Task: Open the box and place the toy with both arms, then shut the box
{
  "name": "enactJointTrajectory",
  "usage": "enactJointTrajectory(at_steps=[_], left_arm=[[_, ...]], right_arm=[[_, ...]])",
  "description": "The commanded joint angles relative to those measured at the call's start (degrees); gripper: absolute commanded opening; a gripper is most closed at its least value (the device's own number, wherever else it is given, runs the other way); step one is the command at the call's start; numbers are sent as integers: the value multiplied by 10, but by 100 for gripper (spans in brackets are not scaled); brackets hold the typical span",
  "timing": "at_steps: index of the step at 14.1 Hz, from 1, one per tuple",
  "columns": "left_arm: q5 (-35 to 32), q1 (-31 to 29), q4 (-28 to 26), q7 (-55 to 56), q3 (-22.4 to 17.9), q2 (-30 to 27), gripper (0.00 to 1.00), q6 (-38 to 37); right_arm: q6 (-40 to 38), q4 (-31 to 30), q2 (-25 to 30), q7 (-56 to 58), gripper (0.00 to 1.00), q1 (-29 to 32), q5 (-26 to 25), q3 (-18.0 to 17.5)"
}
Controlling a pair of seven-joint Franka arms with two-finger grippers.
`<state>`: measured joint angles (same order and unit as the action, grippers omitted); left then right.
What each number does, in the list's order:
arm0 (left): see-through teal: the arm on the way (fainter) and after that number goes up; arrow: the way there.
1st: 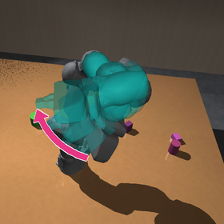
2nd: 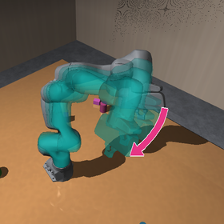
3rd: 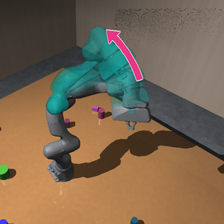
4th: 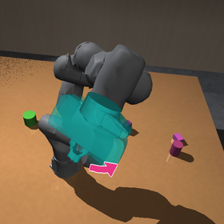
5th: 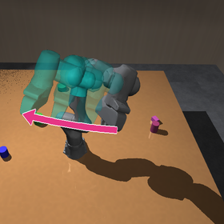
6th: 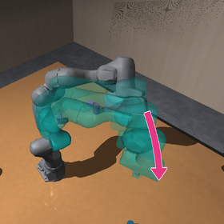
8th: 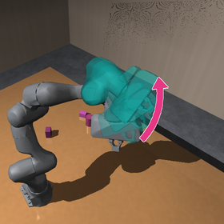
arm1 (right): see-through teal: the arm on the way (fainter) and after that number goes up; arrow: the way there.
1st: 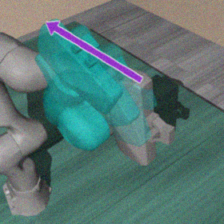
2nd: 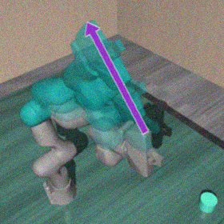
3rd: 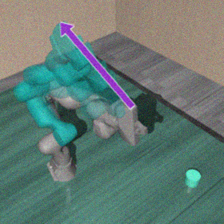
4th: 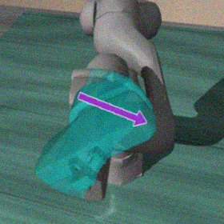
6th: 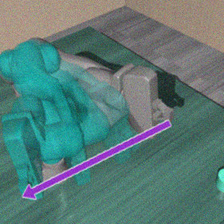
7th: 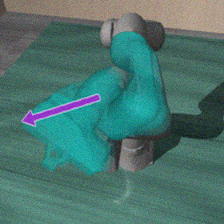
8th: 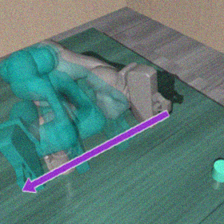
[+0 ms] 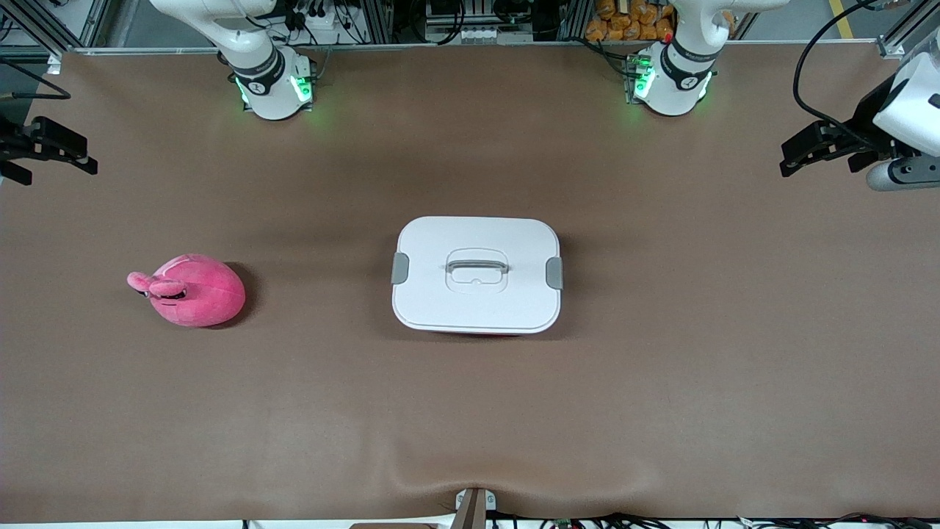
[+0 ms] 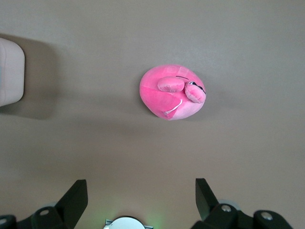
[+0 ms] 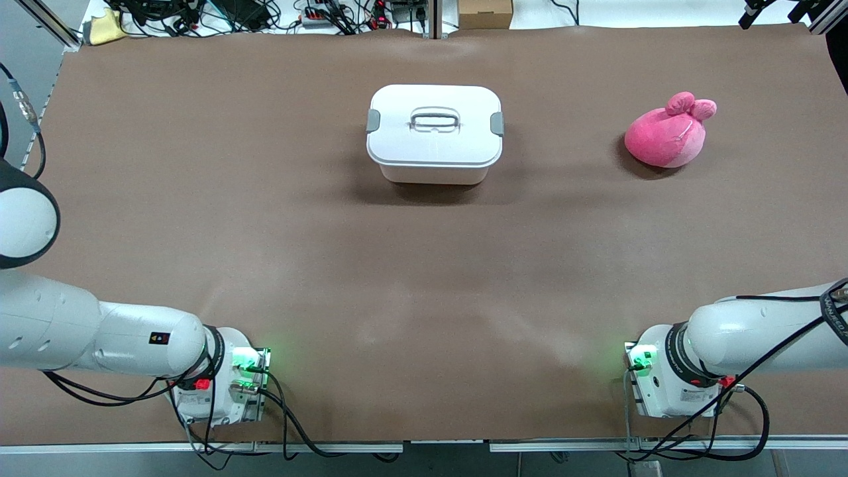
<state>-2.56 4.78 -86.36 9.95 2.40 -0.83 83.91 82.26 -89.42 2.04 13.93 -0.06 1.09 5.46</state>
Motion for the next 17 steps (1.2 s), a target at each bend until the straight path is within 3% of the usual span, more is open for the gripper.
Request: enactJointTrajectory(at_steps=[1,6,17], left_arm=[[10,9,13,19,6,24,100,20],[19,22,17,129,33,68,100,37],[39,82,14,372,46,108,100,95]], right_arm=[[-7,12,-14,-3,100,5,-6,-2],[-8,11,-22,-2,100,8,-6,0],[-7,14,-21,-9,100,8,-6,1]])
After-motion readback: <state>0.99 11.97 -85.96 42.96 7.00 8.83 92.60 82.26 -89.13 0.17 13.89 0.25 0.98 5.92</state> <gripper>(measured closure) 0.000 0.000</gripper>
